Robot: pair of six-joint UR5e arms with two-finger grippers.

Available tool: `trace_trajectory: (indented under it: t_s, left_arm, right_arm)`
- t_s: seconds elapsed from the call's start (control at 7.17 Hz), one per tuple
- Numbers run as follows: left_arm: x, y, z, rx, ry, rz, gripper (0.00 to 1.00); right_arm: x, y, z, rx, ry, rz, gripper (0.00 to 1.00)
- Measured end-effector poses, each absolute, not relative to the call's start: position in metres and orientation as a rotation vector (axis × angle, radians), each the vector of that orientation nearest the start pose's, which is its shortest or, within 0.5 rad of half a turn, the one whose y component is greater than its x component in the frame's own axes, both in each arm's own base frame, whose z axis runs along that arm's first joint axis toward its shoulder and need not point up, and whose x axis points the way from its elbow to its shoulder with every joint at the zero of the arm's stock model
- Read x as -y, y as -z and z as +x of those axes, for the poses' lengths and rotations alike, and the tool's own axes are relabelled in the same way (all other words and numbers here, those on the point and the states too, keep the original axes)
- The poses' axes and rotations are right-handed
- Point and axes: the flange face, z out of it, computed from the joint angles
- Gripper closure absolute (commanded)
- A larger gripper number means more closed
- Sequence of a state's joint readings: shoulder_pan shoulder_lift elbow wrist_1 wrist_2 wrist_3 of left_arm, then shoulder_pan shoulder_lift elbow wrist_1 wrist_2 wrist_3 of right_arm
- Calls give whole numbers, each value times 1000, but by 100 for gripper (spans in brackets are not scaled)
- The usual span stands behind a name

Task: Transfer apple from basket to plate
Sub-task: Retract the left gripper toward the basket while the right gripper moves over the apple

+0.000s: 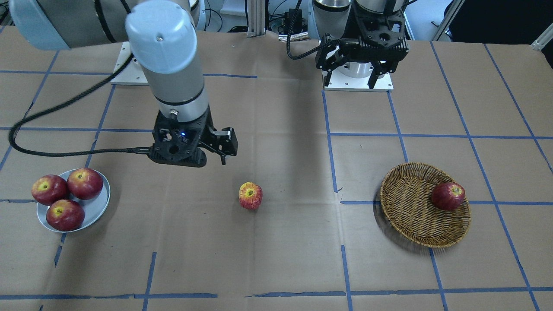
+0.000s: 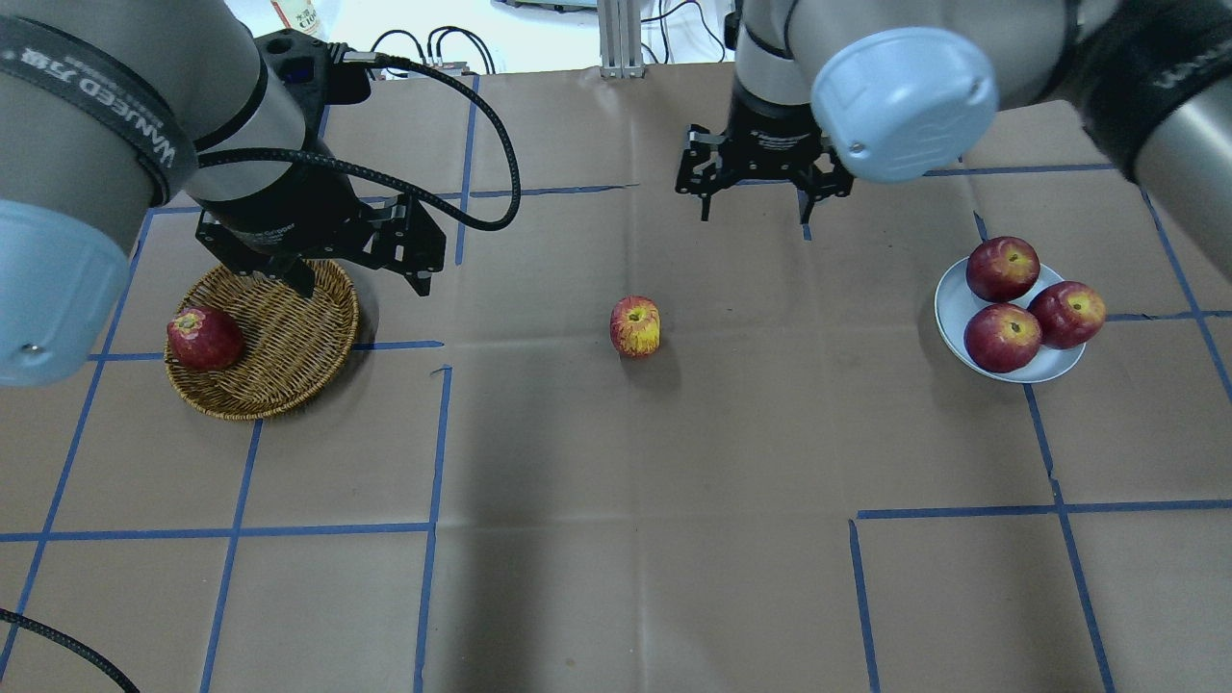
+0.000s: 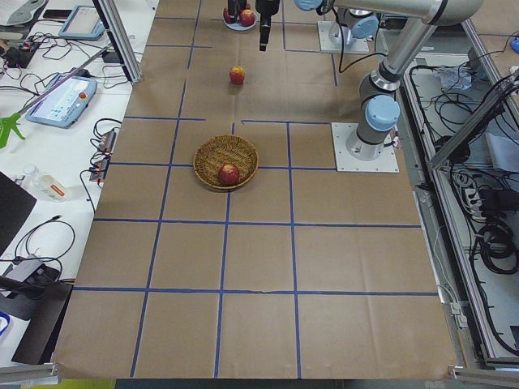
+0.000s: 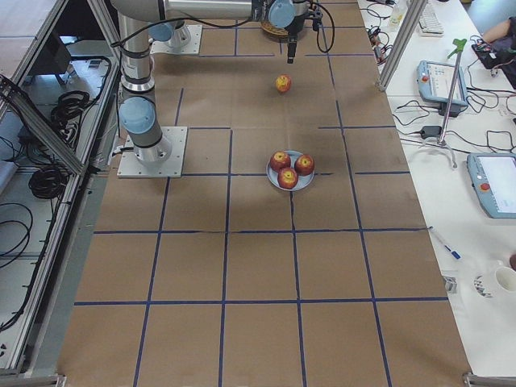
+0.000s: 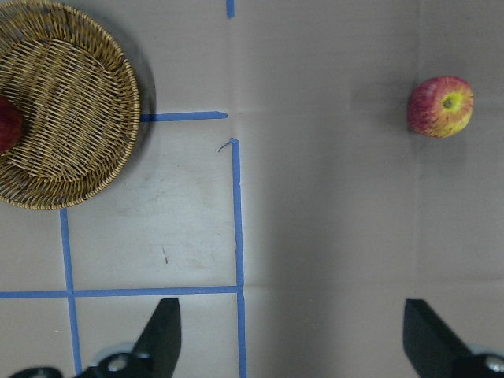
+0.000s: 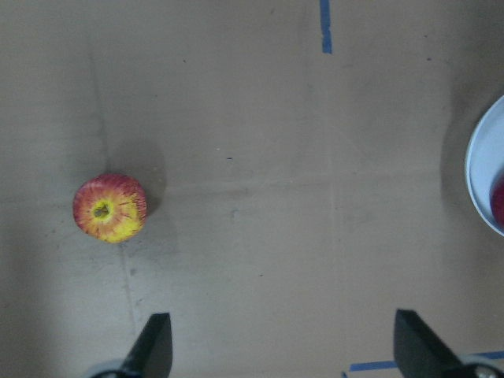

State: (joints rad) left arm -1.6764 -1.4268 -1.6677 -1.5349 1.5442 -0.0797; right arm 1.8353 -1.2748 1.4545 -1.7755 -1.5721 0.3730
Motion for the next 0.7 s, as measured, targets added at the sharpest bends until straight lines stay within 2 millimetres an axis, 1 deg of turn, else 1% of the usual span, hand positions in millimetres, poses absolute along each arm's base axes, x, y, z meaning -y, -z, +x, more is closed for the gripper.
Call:
trace_trajectory:
  t_s: [0.14,0.42,0.56,0.7]
  left_arm:
    - [422,-509,-184,-3203,120,43,1]
    - [422,-503,-185,-3221,94,42,1]
    - [421,-495,-185,-3223,68,41,1]
    - [419,-484,-185,-3222,42,41,1]
  right_arm:
    - [562,-380,314,-3124,56,195,0]
    - [568,-332,355,-3120,78,218,0]
    - [570,-309,367,-3125,71,208,0]
    - [569,-286,372,-3135,44,197,0]
